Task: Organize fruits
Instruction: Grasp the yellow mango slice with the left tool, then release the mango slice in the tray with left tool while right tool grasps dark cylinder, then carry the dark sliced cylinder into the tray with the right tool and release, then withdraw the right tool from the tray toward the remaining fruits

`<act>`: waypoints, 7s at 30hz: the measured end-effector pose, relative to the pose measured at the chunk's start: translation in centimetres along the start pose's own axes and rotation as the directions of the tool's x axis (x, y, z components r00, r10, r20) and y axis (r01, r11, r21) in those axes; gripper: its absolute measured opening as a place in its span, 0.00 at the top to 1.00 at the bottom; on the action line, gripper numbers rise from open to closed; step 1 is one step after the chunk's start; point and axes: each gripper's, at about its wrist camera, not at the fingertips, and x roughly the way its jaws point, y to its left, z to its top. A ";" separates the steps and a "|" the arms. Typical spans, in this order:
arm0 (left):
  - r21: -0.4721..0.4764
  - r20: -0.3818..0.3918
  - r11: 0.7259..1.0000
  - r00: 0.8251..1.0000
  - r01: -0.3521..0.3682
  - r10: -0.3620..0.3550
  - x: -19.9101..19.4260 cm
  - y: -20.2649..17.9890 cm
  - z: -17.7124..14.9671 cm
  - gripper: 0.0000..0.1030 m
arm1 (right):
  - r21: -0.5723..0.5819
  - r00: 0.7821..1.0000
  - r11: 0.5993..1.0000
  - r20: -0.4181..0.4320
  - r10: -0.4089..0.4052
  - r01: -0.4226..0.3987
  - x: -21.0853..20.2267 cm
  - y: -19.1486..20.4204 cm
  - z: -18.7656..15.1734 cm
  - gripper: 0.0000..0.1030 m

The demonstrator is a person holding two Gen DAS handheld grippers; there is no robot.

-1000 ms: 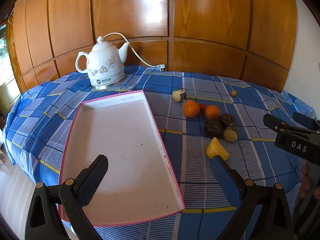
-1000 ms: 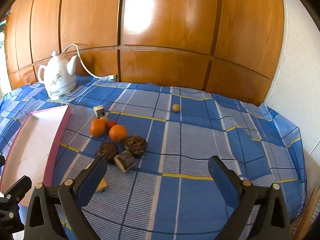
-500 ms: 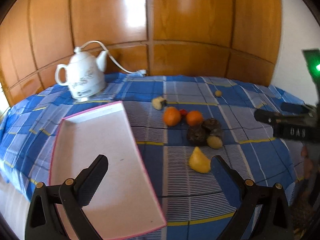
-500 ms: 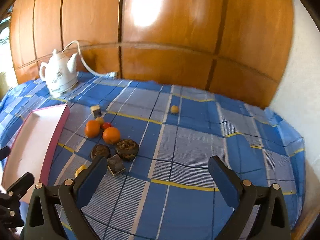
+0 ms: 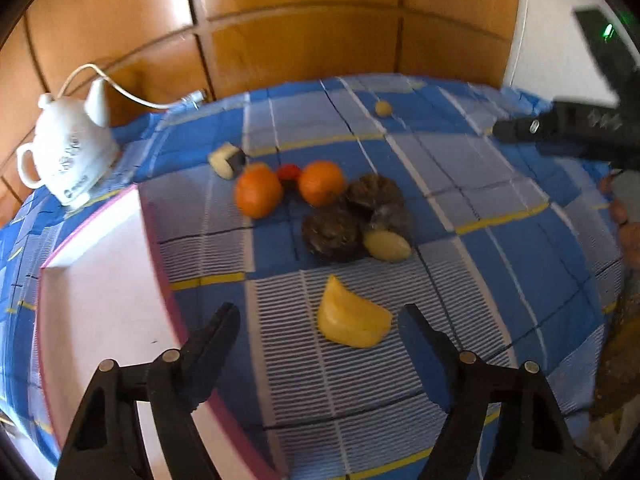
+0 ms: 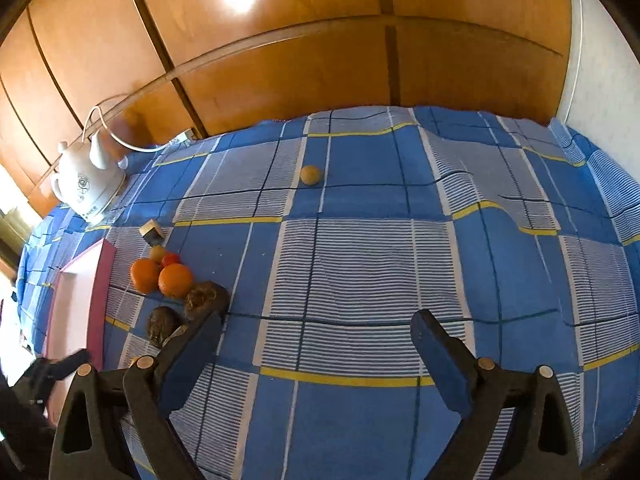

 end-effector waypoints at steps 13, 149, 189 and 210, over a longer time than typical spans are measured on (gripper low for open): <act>0.041 0.034 0.999 0.999 -0.006 0.004 1.0 -2.3 -0.4 0.55 | -0.064 0.998 0.997 -0.053 0.027 -0.031 1.1 1.3 -0.3 0.23; -0.634 0.084 0.726 0.910 -0.266 0.407 -11.6 17.4 -13.0 0.16 | -0.614 0.977 0.780 0.068 0.202 -0.118 1.6 33.2 -7.7 0.73; -0.603 0.086 0.750 0.913 -0.270 0.398 -11.2 16.2 -11.9 0.16 | -0.615 0.956 0.785 0.188 0.226 -0.065 -1.3 32.1 -6.9 0.72; -0.527 0.090 0.802 0.920 -0.281 0.382 -10.1 13.8 -9.2 0.16 | -0.567 0.952 0.823 0.237 0.193 -0.026 -2.4 27.0 -4.2 0.70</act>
